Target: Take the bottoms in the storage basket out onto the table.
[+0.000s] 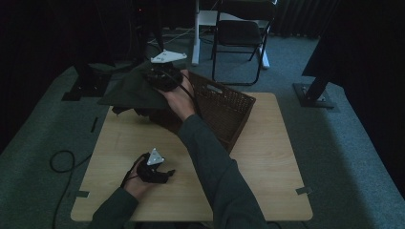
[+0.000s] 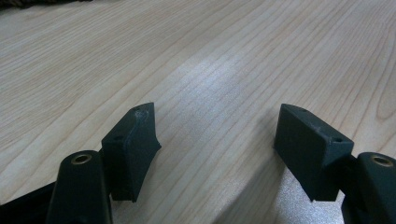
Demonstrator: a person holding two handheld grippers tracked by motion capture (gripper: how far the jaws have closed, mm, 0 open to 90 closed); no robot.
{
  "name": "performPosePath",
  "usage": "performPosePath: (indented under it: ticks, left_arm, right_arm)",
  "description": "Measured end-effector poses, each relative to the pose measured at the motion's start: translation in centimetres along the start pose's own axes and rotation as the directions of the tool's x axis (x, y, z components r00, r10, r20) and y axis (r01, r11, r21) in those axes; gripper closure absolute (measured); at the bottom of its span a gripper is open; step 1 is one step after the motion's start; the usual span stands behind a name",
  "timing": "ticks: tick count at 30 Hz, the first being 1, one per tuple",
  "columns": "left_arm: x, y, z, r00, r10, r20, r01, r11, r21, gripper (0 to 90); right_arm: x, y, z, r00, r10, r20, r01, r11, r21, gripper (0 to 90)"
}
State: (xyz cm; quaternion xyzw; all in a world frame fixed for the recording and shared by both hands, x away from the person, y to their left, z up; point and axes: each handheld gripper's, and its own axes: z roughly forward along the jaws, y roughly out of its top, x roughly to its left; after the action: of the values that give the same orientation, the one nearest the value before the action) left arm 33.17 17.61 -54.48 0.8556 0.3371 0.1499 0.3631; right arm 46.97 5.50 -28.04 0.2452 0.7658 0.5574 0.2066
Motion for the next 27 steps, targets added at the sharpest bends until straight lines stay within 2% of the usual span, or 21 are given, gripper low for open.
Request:
performPosePath:
  ticks: [10,21,27]
  left_arm:
    - [-0.1,-0.2,-0.3,0.9999,0.01,0.009,-0.01,0.9999,0.003,30.2]
    - [-0.2,-0.3,-0.4,0.9998,0.015,0.014,-0.015,0.9999,0.002,30.2]
    - [-0.2,-0.4,-0.5,0.9998,0.015,0.016,-0.015,0.9999,0.004,30.2]
  right_arm:
    - [1.2,-0.9,1.5,0.9997,-0.012,-0.023,0.013,1.0,0.027,73.3]
    - [2.8,-1.5,2.9,0.9972,-0.028,-0.07,0.03,0.999,0.03,73.3]
    - [3.0,-2.2,3.7,0.9967,-0.021,-0.078,0.024,0.999,0.047,73.3]
